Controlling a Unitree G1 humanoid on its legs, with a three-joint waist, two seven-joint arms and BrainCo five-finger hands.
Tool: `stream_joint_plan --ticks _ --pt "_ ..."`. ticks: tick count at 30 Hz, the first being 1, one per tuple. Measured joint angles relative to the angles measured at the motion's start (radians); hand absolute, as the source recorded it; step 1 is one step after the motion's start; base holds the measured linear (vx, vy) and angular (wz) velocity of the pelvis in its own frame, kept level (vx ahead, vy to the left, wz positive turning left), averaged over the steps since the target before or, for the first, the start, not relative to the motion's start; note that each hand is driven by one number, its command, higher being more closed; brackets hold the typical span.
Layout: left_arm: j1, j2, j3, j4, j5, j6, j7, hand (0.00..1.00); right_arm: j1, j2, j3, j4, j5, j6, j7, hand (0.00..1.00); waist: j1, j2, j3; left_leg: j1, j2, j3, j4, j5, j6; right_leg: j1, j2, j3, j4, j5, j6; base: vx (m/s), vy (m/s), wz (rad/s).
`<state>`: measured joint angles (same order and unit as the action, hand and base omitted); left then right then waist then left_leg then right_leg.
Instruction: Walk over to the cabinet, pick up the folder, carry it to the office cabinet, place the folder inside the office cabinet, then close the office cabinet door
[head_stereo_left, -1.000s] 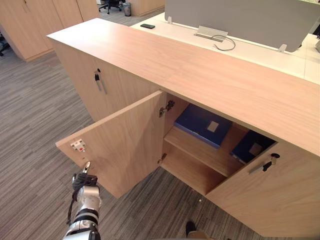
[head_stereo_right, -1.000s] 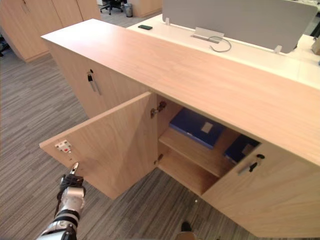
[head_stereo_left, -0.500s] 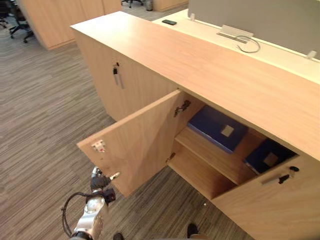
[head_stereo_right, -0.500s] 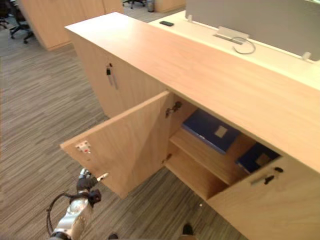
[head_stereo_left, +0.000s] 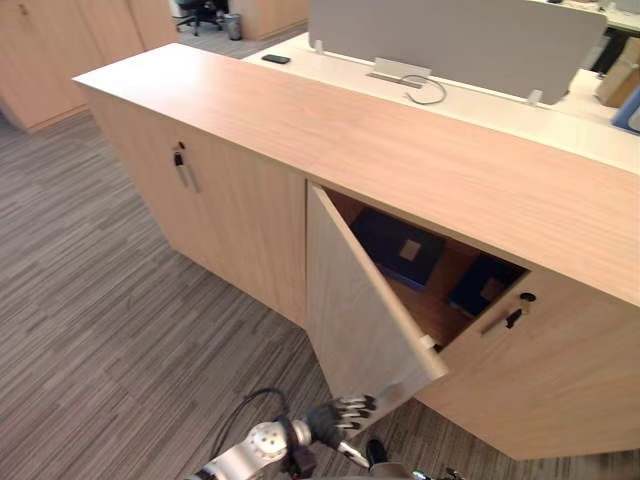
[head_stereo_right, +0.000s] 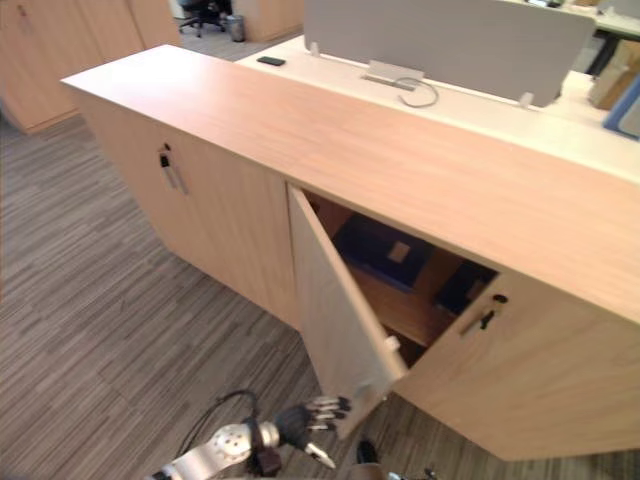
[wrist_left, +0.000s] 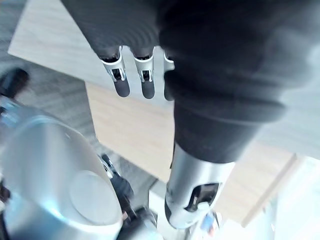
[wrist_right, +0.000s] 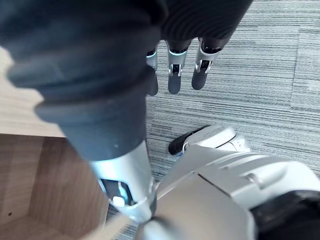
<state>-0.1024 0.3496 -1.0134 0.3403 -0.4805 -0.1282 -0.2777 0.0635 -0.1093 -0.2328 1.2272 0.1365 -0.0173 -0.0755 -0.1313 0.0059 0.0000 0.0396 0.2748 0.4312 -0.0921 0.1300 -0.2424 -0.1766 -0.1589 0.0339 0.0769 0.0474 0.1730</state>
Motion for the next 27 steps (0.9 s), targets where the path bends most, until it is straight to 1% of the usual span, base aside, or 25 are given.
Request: stream_joint_plan --ticks 2,4,7,9,13,17,20,22,23,24,25,26,27 --pt "-0.013 -0.022 -0.022 -0.008 0.004 -0.007 -0.017 0.0 -0.002 -0.005 0.0 0.009 0.0 -0.003 0.006 0.0 -0.012 0.009 -0.001 0.011 0.002 0.008 0.0 -0.003 -0.001 0.005 0.004 0.004 0.001 0.0 -0.002 0.05 -0.007 -0.15" --pt "-0.014 -0.03 -0.028 -0.008 0.01 -0.007 -0.023 0.0 -0.004 -0.008 0.017 0.011 0.0 -0.004 0.005 0.0 -0.021 0.012 -0.002 0.015 0.002 0.012 0.0 -0.006 -0.002 0.006 0.004 0.007 0.001 -0.001 -0.002 0.03 0.003 -0.04" --pt "-0.015 -0.03 -0.035 -0.009 0.028 -0.008 -0.024 0.0 -0.006 -0.021 0.038 0.012 -0.001 -0.005 0.006 0.0 -0.025 0.016 -0.003 0.017 0.001 0.014 0.0 -0.007 -0.004 0.006 0.005 0.009 0.001 -0.001 -0.003 0.0 0.0 0.0" --pt "-0.027 -0.032 -0.068 -0.009 0.036 -0.008 -0.024 0.0 -0.017 -0.028 0.038 0.027 -0.001 -0.005 0.006 0.0 -0.029 0.024 0.003 0.031 0.001 0.02 0.0 -0.013 -0.009 0.015 0.006 0.014 0.001 -0.001 -0.003 0.01 0.002 -0.07" --pt "-0.033 -0.038 -0.094 -0.013 0.053 -0.008 -0.026 0.0 -0.022 -0.035 0.039 0.027 -0.001 -0.004 0.006 0.0 -0.041 0.038 0.004 0.052 0.001 0.044 0.0 -0.02 -0.012 0.018 0.011 0.035 0.002 -0.002 -0.004 0.0 0.004 -0.16" --pt "-0.033 -0.051 -0.104 -0.013 0.063 -0.008 -0.026 0.0 -0.023 -0.035 0.039 0.032 -0.001 -0.004 0.006 0.0 -0.044 0.039 0.005 0.067 0.001 0.064 0.0 -0.024 -0.015 0.017 0.017 0.055 0.005 -0.002 -0.003 0.01 0.001 -0.15" --pt "-0.033 -0.053 -0.103 -0.013 0.1 -0.01 -0.023 0.0 -0.03 -0.034 0.039 0.032 0.0 -0.004 0.006 0.0 -0.046 0.04 0.015 0.066 -0.001 0.062 0.0 -0.024 -0.015 0.016 0.015 0.055 0.008 -0.002 -0.003 0.01 0.001 0.01" --pt "-0.032 -0.055 -0.088 -0.006 0.138 -0.018 -0.013 0.0 -0.038 -0.035 0.039 0.032 0.001 -0.004 0.006 0.0 -0.046 0.043 0.032 0.065 -0.007 0.056 0.0 -0.024 -0.013 0.012 0.008 0.052 0.02 -0.007 -0.002 0.01 0.005 0.08" --pt "-0.029 -0.071 -0.057 0.033 0.187 -0.029 0.01 0.0 -0.042 -0.039 0.038 0.03 0.001 -0.004 0.006 0.0 -0.046 0.046 0.035 0.053 -0.016 0.05 0.0 -0.025 -0.011 -0.013 -0.003 0.05 0.056 -0.025 0.0 0.01 0.008 0.13" --pt "-0.029 -0.082 -0.036 0.057 0.205 -0.031 0.021 0.0 -0.043 -0.042 0.038 0.029 0.001 -0.004 0.006 0.0 -0.046 0.047 0.037 0.048 -0.021 0.045 0.0 -0.025 -0.01 -0.024 -0.007 0.048 0.075 -0.035 0.0 0.02 0.006 0.21" --pt "-0.027 -0.106 0.011 0.106 0.243 -0.032 0.043 0.0 -0.044 -0.045 0.037 0.024 0.001 -0.004 0.006 0.0 -0.051 0.05 0.046 0.046 -0.027 0.033 0.001 -0.03 0.0 -0.037 -0.016 0.041 0.11 -0.056 0.0 0.04 -0.004 0.35" --pt "-0.016 -0.121 0.071 0.148 0.284 -0.034 0.068 0.0 -0.044 -0.048 0.033 0.023 0.003 -0.005 0.005 0.0 -0.057 0.057 0.052 0.042 -0.027 0.012 0.005 -0.031 0.001 -0.038 -0.023 0.023 0.14 -0.079 -0.001 0.04 -0.01 0.39" --pt "-0.005 -0.132 0.108 0.173 0.298 -0.036 0.078 0.0 -0.042 -0.048 0.026 0.023 0.003 -0.005 0.005 0.0 -0.062 0.059 0.051 0.036 -0.024 0.002 0.01 -0.032 0.002 -0.046 -0.023 0.017 0.153 -0.092 -0.003 0.04 -0.031 0.42"
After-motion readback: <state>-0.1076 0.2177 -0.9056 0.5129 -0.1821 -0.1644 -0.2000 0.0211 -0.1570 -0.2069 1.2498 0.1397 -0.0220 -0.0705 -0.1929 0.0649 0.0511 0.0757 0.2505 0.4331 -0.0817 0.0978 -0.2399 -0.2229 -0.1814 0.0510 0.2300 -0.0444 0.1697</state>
